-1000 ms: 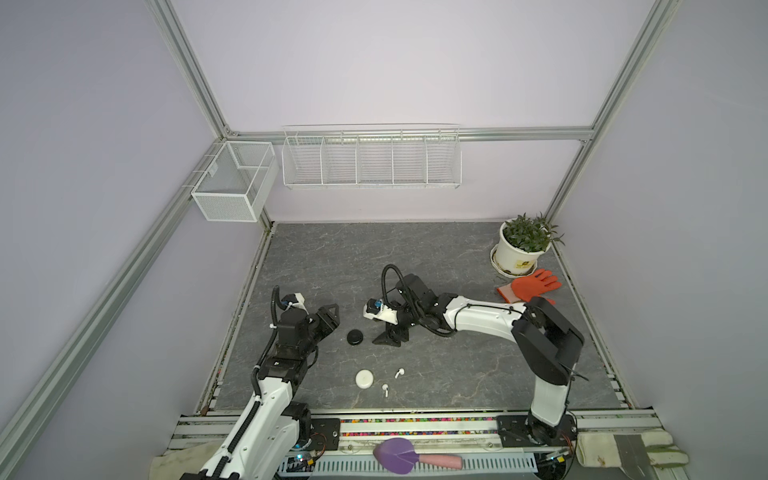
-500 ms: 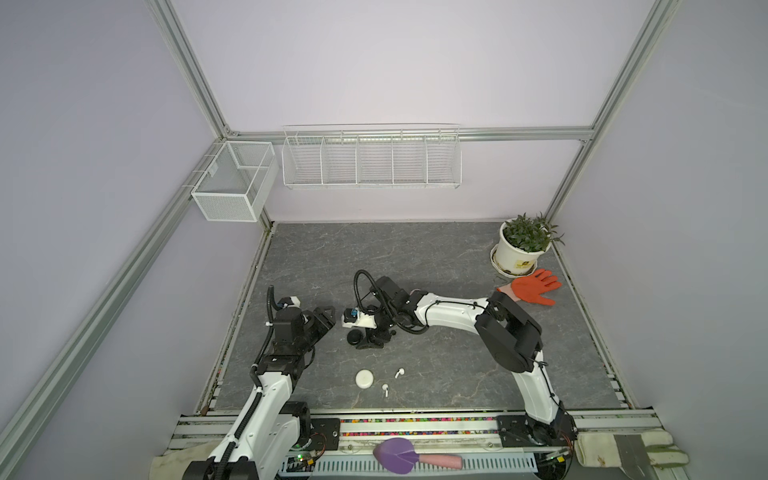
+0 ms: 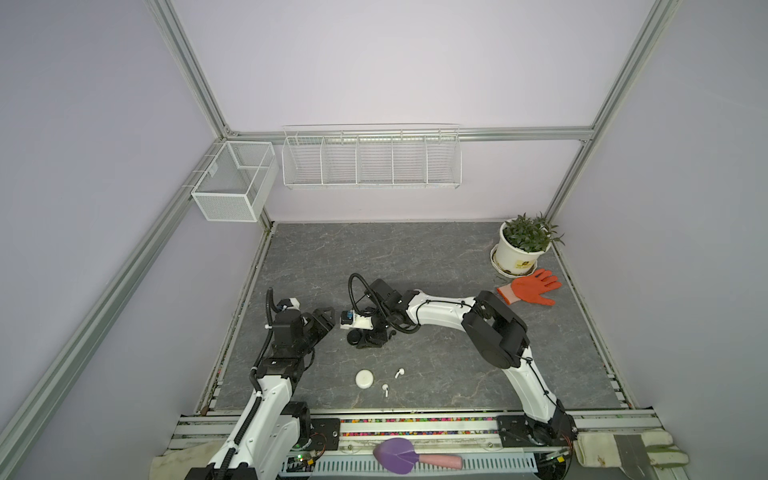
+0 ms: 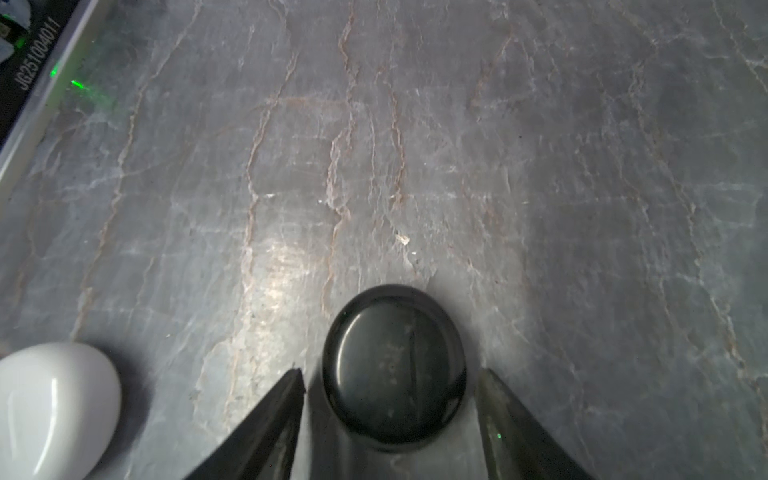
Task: Insert the wireless bluetooth earbuds into the charging case
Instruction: 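Close the right gripper on the black round case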
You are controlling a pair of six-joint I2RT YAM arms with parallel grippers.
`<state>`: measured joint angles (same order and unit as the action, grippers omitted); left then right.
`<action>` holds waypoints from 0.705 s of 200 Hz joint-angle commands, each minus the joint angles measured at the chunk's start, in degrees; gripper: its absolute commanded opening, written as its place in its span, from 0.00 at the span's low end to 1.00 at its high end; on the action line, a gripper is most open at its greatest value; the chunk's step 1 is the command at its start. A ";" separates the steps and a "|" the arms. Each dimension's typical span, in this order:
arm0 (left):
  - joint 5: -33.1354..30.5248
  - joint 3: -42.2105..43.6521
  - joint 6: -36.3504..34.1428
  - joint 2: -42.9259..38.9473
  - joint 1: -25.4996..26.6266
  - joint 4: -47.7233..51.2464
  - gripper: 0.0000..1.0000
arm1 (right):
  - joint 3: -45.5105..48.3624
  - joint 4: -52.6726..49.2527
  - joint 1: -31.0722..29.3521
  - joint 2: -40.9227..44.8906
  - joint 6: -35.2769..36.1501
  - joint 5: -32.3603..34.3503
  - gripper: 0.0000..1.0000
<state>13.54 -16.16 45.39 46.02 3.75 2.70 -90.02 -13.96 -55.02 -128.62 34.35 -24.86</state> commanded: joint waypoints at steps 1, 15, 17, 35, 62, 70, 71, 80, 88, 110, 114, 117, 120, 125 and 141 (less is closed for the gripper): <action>-0.42 1.56 0.85 -0.82 -0.50 0.48 0.69 | -1.17 -0.19 -0.53 -1.82 0.11 -0.05 0.64; -0.60 1.57 0.83 -0.67 -0.50 0.29 0.69 | -1.86 -0.66 -0.57 -2.28 -0.03 0.03 0.60; -0.57 1.57 0.78 -0.69 -0.50 0.29 0.69 | -1.94 -0.71 -0.53 -2.35 -0.06 0.00 0.60; -0.56 1.27 0.68 -0.32 -0.50 -0.05 0.69 | -1.92 -0.73 -0.46 -2.30 0.01 -0.07 0.55; -0.57 1.12 0.43 0.26 -0.58 -0.15 0.69 | -1.58 -0.31 -0.58 -2.42 -0.13 -0.43 0.54; -0.58 1.22 0.41 0.38 -0.67 -0.23 0.69 | -1.56 -0.12 -0.50 -2.51 -0.45 -0.62 0.54; -0.60 1.22 0.45 0.38 -0.67 -0.23 0.69 | -1.52 -0.07 -0.51 -2.51 -0.48 -0.62 0.54; -0.54 1.35 0.40 0.36 -0.67 -0.24 0.69 | -1.40 0.07 -0.54 -2.64 -0.68 -0.71 0.53; -0.55 1.40 0.42 0.29 -0.67 -0.15 0.69 | -1.24 0.28 -0.48 -2.60 -0.82 -0.75 0.53; -0.57 1.23 0.15 -0.12 -0.85 0.50 0.69 | -0.06 1.55 -0.44 -1.61 -1.14 -0.63 0.50; -0.56 1.15 0.07 -0.13 -0.85 0.66 0.69 | 0.24 1.98 -0.42 -1.23 -1.20 -0.63 0.49; -0.57 1.07 0.00 -0.22 -0.85 0.84 0.69 | 0.45 2.23 -0.40 -1.00 -1.33 -0.59 0.49; -0.56 1.05 -0.01 -0.29 -0.92 0.96 0.69 | 0.64 2.48 -0.31 -0.81 -1.50 -0.54 0.49; -0.54 0.90 -0.06 -0.38 -0.94 1.15 0.69 | 0.98 2.97 -0.23 -0.36 -1.81 -0.54 0.48; 0.21 0.36 -0.20 -0.82 -0.95 1.84 0.69 | 2.45 4.96 0.08 1.50 -2.76 -0.74 0.46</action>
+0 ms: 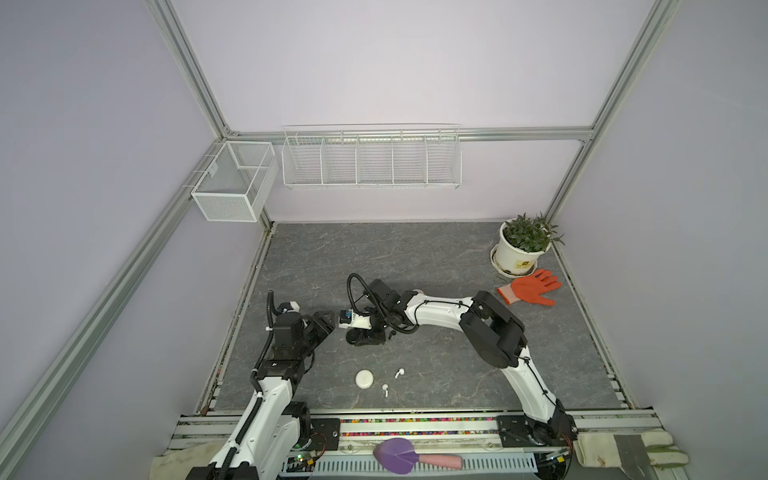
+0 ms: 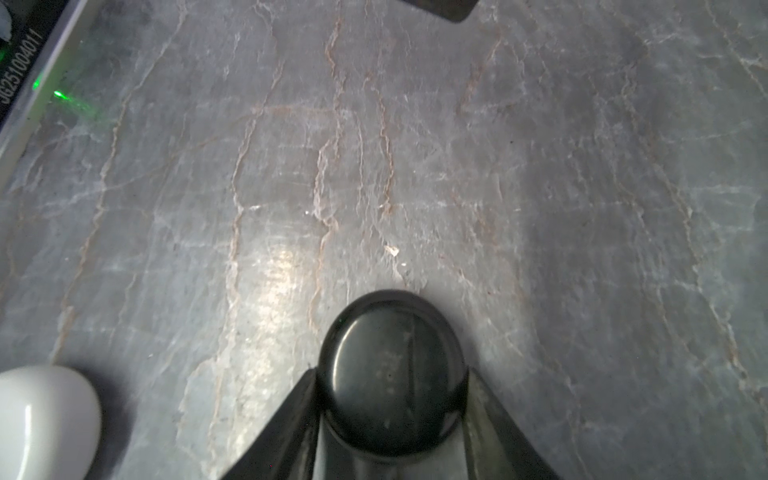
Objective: Insert the wireless bluetooth earbuds into the charging case
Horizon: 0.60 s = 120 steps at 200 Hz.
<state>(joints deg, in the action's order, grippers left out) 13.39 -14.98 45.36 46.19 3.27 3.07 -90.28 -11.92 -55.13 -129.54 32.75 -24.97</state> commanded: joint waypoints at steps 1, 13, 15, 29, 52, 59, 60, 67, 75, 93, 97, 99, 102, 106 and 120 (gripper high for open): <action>0.43 -0.87 -0.18 -1.00 -0.46 1.53 0.69 | 2.81 3.08 0.15 2.56 -1.27 -0.62 0.46; 1.17 -1.10 -0.29 -1.66 -0.47 2.10 0.68 | 4.72 5.11 0.42 4.34 -2.13 -0.97 0.45; 1.33 -1.10 -0.26 -1.84 -0.50 2.22 0.68 | 4.99 5.38 0.52 4.68 -2.22 -1.09 0.45; 2.11 -0.96 -0.36 -2.68 -0.48 3.01 0.68 | 6.67 6.74 0.81 6.63 -2.82 -1.04 0.44; 5.69 -0.73 -0.71 -5.86 -0.43 2.45 0.68 | 9.69 8.22 1.21 10.10 -3.12 0.12 0.44; 7.36 -0.36 -0.65 -6.72 -0.54 1.37 0.67 | 10.72 8.72 1.42 11.15 -3.22 0.49 0.44; 7.62 -0.29 -0.64 -6.86 -0.50 1.22 0.67 | 10.72 8.83 1.43 11.32 -3.26 0.56 0.44; 9.31 0.16 -0.39 -7.67 -0.54 -0.12 0.67 | 11.78 9.16 1.65 12.36 -3.31 0.95 0.44; 11.57 0.83 0.19 -8.51 -0.48 -2.30 0.67 | 12.79 9.22 2.01 13.59 -3.29 1.60 0.44; 17.55 3.01 2.69 -9.42 -0.46 -9.94 0.67 | 15.75 10.33 2.91 16.97 -3.47 3.01 0.43; 18.55 4.12 3.64 -9.30 -0.33 -11.87 0.66 | 16.63 10.83 3.09 17.82 -3.51 3.21 0.44; 18.90 4.99 3.96 -9.26 -0.29 -12.96 0.66 | 17.05 11.04 3.25 18.18 -3.60 3.29 0.43; 19.54 5.77 4.72 -9.16 -0.14 -14.38 0.65 | 17.70 11.41 3.46 18.86 -3.70 3.39 0.44; 20.20 6.36 5.54 -9.03 0.09 -16.11 0.64 | 18.41 11.73 3.73 19.65 -3.81 3.55 0.43; 21.51 7.57 7.08 -8.28 1.51 -20.49 0.62 | 20.45 12.31 4.65 22.25 -4.16 3.85 0.43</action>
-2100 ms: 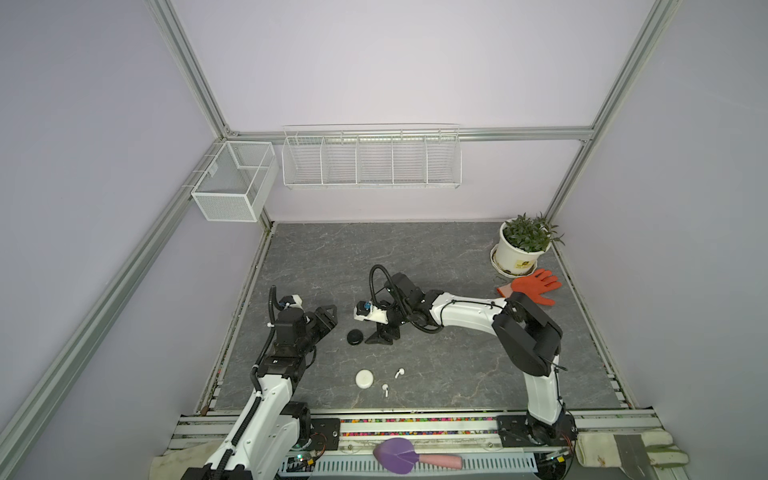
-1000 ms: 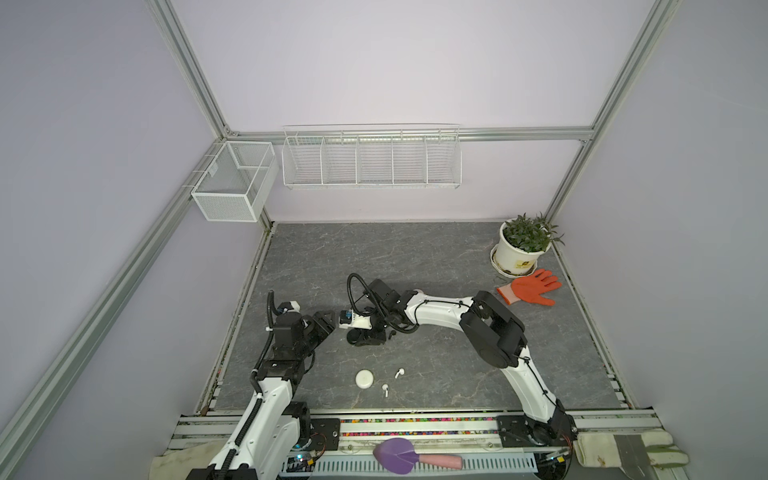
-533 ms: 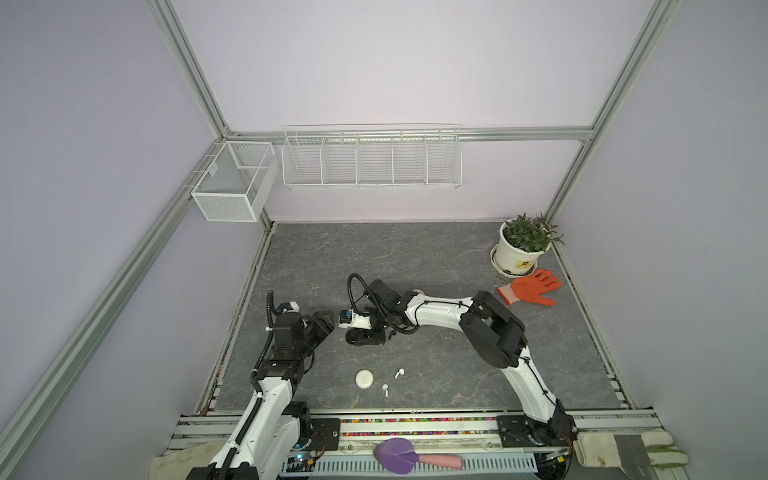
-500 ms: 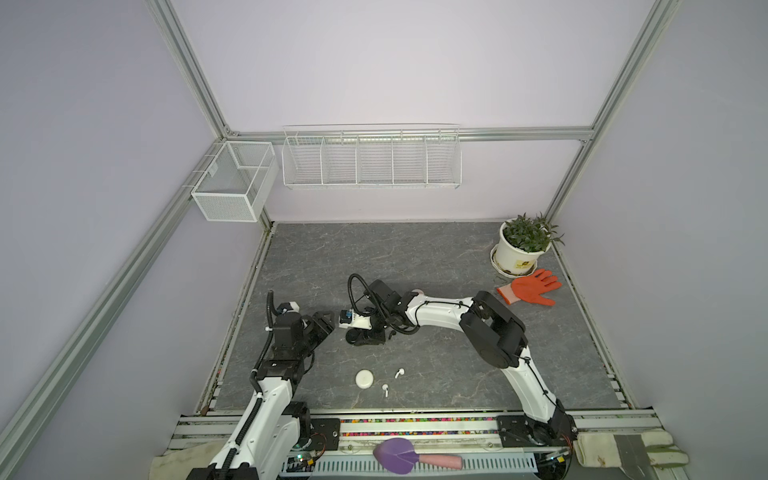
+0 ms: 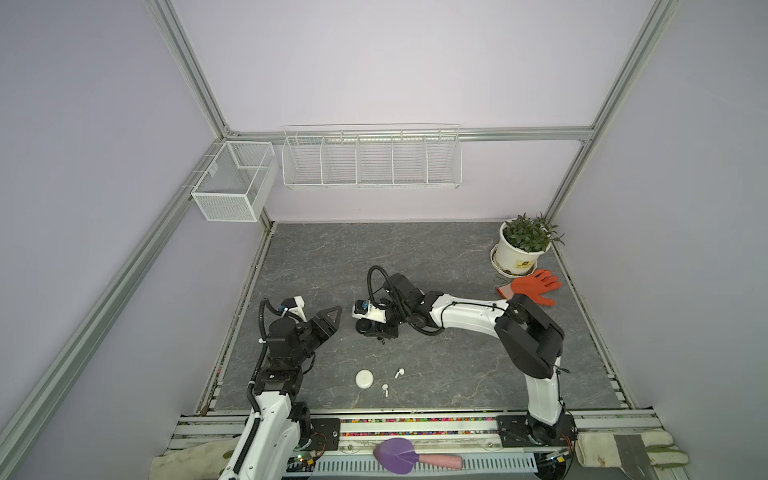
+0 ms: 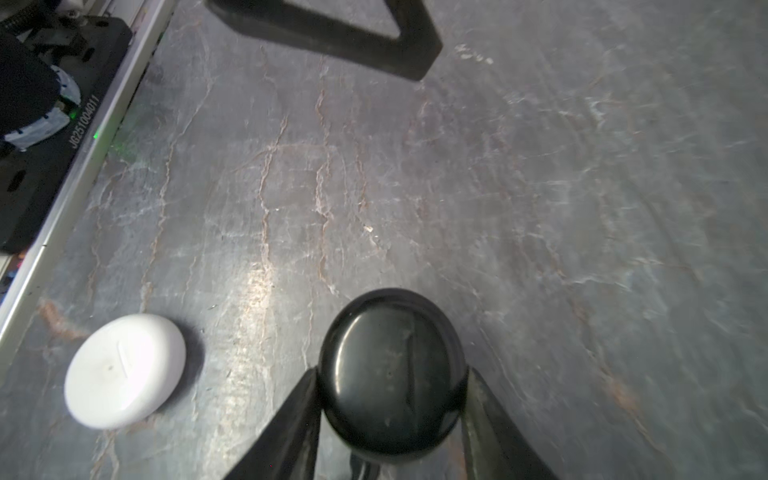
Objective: Insert the wireless bluetooth earbuds into the charging case
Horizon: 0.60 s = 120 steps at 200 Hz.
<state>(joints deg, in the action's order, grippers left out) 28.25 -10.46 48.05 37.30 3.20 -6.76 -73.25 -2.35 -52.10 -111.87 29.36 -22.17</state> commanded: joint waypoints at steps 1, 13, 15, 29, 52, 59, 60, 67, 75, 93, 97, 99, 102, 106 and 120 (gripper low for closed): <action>6.69 3.06 4.45 0.69 1.74 -10.78 0.62 | 3.54 2.76 1.63 4.75 -0.79 1.07 0.43; 6.54 3.11 4.43 1.56 4.18 -12.38 0.62 | 4.96 3.21 2.32 6.73 -0.88 1.38 0.43; 6.37 3.09 4.38 1.75 4.64 -12.50 0.62 | 5.20 3.29 2.45 6.99 -0.89 1.48 0.43; 5.85 2.40 4.25 3.38 7.71 -12.99 0.62 | 6.65 4.14 3.12 8.91 -1.07 1.61 0.43; 9.10 2.39 5.40 7.78 10.20 -19.39 0.61 | 8.07 4.76 3.84 11.16 -1.32 1.68 0.43; 10.46 2.61 5.77 8.98 10.39 -21.80 0.61 | 8.37 4.75 3.96 11.69 -1.41 1.65 0.43; 10.66 2.67 5.89 9.13 10.41 -22.11 0.61 | 8.38 4.74 3.95 11.77 -1.41 1.63 0.43; 11.42 2.77 6.28 10.30 10.79 -24.62 0.60 | 8.64 5.02 4.18 12.20 -1.46 1.52 0.43; 11.91 2.81 6.43 11.28 11.08 -26.43 0.59 | 8.89 5.34 4.34 12.69 -1.62 1.31 0.43; 12.07 2.81 6.45 13.31 12.02 -29.94 0.58 | 9.31 6.10 4.62 13.59 -1.90 0.69 0.43; 12.05 2.76 6.44 13.81 12.28 -30.64 0.58 | 9.35 6.19 4.63 13.79 -2.06 0.57 0.43; 12.12 2.73 6.44 13.95 12.40 -31.13 0.58 | 9.42 6.30 4.59 13.83 -2.06 0.51 0.43; 12.22 2.68 6.44 14.31 12.58 -31.62 0.58 | 9.44 6.52 4.70 14.01 -2.10 0.47 0.43; 12.23 2.60 6.44 14.78 12.89 -32.32 0.58 | 9.53 6.69 4.72 14.18 -2.18 0.33 0.43; 12.61 1.99 6.34 16.48 13.75 -34.60 0.58 | 9.62 7.07 4.67 14.64 -2.38 0.03 0.42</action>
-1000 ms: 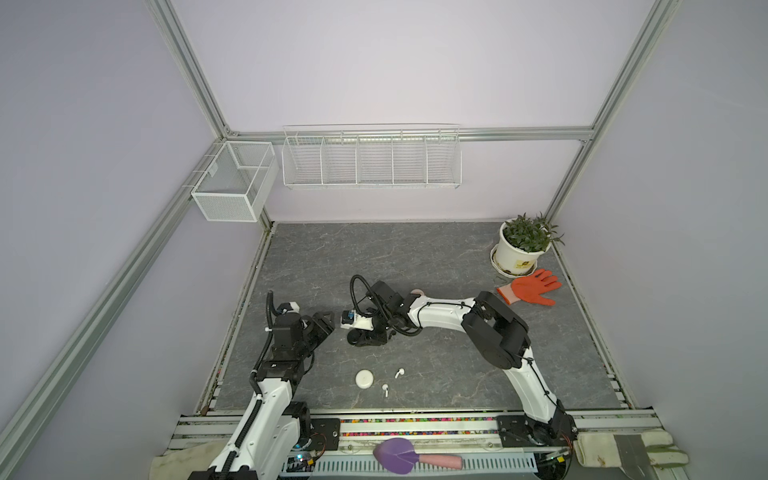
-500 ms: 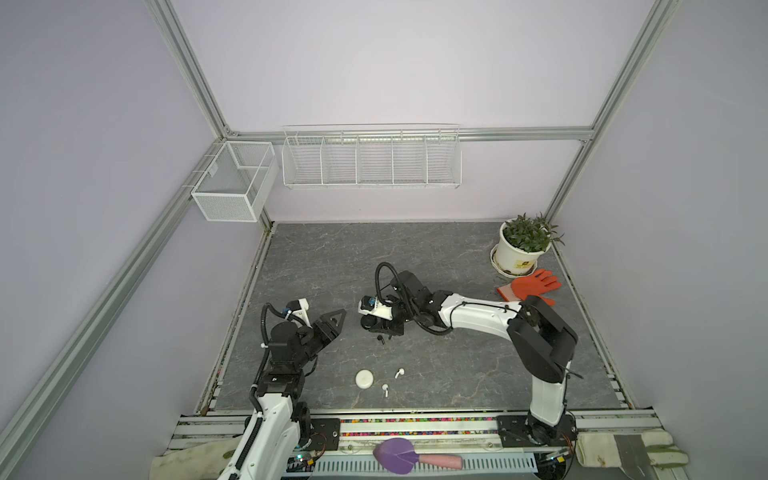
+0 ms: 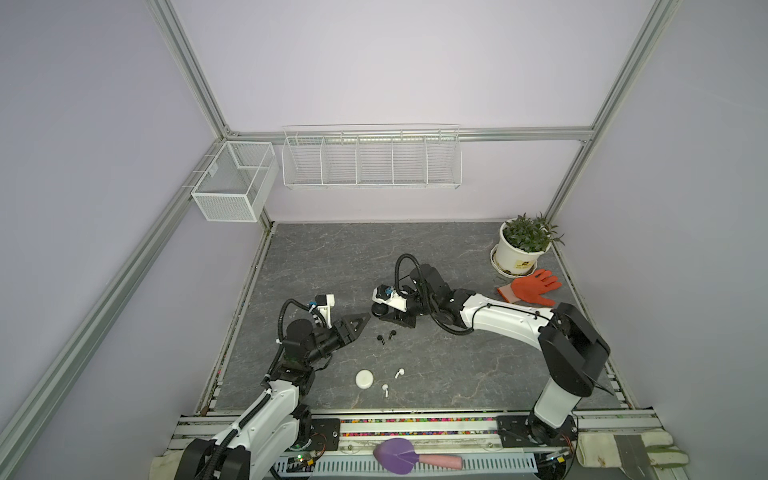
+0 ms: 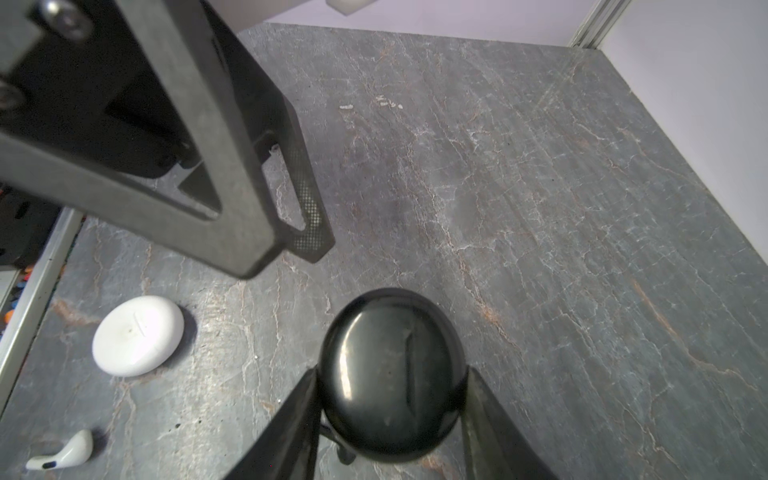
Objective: Insert the wireless bluetooth earbuds into the charging case
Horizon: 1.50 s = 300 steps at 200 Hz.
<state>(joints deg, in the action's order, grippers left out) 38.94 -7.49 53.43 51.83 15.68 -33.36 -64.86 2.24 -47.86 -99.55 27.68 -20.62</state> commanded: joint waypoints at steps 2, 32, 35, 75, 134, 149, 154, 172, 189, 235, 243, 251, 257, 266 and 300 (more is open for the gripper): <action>1.97 -1.09 0.95 2.13 1.34 -8.24 0.57 | 1.23 2.52 0.45 2.33 -0.70 -1.61 0.42; 2.68 -2.08 1.19 5.97 2.21 -12.81 0.56 | 1.23 2.93 0.45 2.78 -0.99 -2.02 0.42; 2.67 -2.16 1.36 6.34 2.21 -13.32 0.55 | 1.23 2.94 0.47 2.85 -1.04 -2.05 0.42; 2.83 -3.06 2.52 11.42 2.32 -20.07 0.53 | 1.23 2.93 0.28 3.40 -1.00 -2.40 0.42; 5.20 -3.41 6.82 20.25 2.42 -32.83 0.45 | 1.14 2.94 0.04 3.83 -0.96 -2.57 0.42; 6.07 -3.41 7.93 22.44 2.41 -36.10 0.42 | 1.14 2.90 0.05 3.92 -0.90 -2.49 0.42; 6.42 -3.41 8.17 23.10 2.42 -37.22 0.41 | 1.12 2.94 0.03 3.92 -0.92 -2.47 0.42; 7.20 -4.37 10.24 25.77 2.38 -41.40 0.39 | 1.05 2.92 0.03 3.99 -0.96 -2.34 0.42; 7.96 -5.49 11.87 28.99 2.38 -45.96 0.36 | 1.10 2.92 0.02 4.10 -0.96 -2.41 0.42; 9.41 -7.28 12.93 32.40 3.36 -47.68 0.26 | 1.14 2.59 0.09 4.45 -0.77 -2.05 0.42; 9.33 -7.28 12.85 31.89 3.38 -47.67 0.25 | 1.14 2.46 0.04 4.45 -0.76 -1.97 0.43; 9.32 -7.21 12.75 31.44 3.37 -47.58 0.24 | 1.14 2.50 0.00 4.45 -0.76 -1.93 0.43; 9.31 -7.19 12.67 31.23 3.39 -47.66 0.22 | 1.06 2.46 0.02 4.45 -0.76 -1.91 0.43; 9.32 -7.19 12.51 31.14 3.32 -47.58 0.19 | 0.97 2.49 0.04 4.45 -0.73 -1.79 0.43; 9.66 -7.28 11.46 30.90 3.39 -47.65 0.08 | 0.66 0.85 0.04 5.84 -0.78 -0.79 0.57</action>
<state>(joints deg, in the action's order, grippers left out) 46.15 -13.19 65.91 83.99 18.17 -75.75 -64.79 4.45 -47.44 -96.09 27.18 -20.91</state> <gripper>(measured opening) 0.219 0.516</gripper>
